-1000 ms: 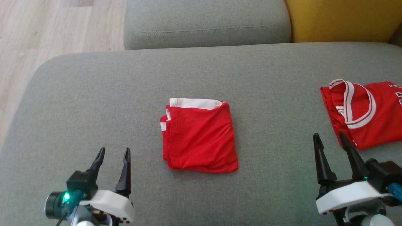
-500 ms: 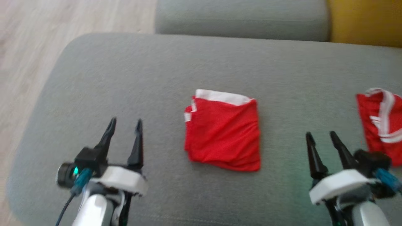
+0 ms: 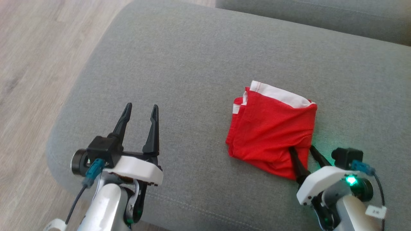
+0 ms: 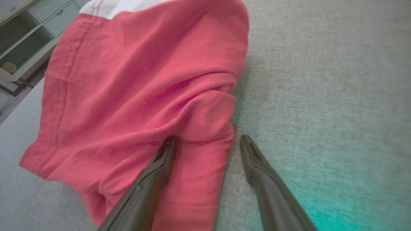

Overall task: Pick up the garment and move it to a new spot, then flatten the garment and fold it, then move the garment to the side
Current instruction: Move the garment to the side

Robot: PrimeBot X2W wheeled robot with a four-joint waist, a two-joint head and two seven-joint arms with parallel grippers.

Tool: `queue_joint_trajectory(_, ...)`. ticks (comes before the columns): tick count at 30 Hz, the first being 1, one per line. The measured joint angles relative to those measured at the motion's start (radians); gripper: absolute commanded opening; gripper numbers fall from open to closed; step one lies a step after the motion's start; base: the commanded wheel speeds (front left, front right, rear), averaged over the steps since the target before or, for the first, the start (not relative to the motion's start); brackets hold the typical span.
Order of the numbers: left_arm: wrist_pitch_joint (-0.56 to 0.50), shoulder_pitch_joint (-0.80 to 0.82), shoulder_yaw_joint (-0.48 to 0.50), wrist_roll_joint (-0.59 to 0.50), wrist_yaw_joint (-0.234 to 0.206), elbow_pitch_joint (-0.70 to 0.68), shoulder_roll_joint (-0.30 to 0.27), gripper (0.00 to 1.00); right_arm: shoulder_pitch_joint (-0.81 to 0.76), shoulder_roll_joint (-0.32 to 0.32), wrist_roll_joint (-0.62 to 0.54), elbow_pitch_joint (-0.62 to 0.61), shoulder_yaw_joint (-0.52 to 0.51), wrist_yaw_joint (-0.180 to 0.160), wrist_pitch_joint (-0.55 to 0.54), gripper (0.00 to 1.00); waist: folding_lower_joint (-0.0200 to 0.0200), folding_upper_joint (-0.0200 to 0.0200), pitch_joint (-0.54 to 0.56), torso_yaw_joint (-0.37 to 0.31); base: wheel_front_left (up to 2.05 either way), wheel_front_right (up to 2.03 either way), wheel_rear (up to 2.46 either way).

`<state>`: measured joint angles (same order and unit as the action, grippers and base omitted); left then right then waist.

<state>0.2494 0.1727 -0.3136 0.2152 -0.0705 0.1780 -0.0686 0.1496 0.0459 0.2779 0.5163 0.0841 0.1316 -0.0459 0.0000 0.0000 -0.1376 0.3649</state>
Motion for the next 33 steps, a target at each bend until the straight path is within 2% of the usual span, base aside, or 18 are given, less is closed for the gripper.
queue_joint_trajectory(1,0.000,0.000,0.001,0.000,0.000,-0.001,0.002,1.00,0.010,0.001,0.005,0.012,0.003,0.000,0.000,0.76,0.0000,0.0000,-0.004,0.006,0.00,0.00,0.00)
queue_joint_trajectory(2,0.000,0.000,0.002,0.000,0.000,-0.002,0.004,1.00,0.021,0.001,0.005,0.023,0.004,0.000,-0.005,0.45,0.0000,0.0000,-0.008,0.009,0.00,0.00,0.00)
queue_joint_trajectory(3,0.000,0.000,0.003,0.000,0.000,-0.006,0.004,1.00,0.032,0.002,0.006,0.032,0.005,0.000,-0.007,0.08,0.0000,0.0000,-0.011,0.010,0.00,0.00,0.00)
queue_joint_trajectory(4,0.000,0.000,0.005,-0.001,0.000,-0.010,0.006,1.00,0.043,0.003,0.012,0.042,0.009,0.000,-0.014,0.00,0.0000,0.0000,-0.012,0.008,0.00,0.00,0.00)
queue_joint_trajectory(11,0.000,-0.005,0.037,-0.012,0.000,-0.025,0.007,1.00,0.066,0.003,0.010,0.051,0.078,0.000,-0.025,0.00,0.0000,0.0000,-0.010,-0.056,0.00,0.00,0.00)
queue_joint_trajectory(18,0.000,-0.008,0.060,-0.021,0.006,-0.052,0.005,1.00,0.065,0.015,-0.049,-0.003,0.164,0.000,-0.034,0.00,0.0000,0.0000,-0.015,-0.181,0.00,0.00,0.00)
queue_joint_trajectory(26,0.000,0.002,0.068,-0.038,0.020,-0.078,-0.007,1.00,0.106,0.168,-0.042,-0.093,0.211,0.000,-0.088,0.00,0.0000,0.0000,-0.052,-0.356,0.00,0.00,0.00)
queue_joint_trajectory(33,0.000,0.056,0.065,-0.048,0.036,-0.080,-0.021,1.00,0.196,0.331,-0.039,-0.159,0.154,0.000,-0.140,0.00,0.0000,0.0000,-0.115,-0.478,0.00,0.00,0.00)
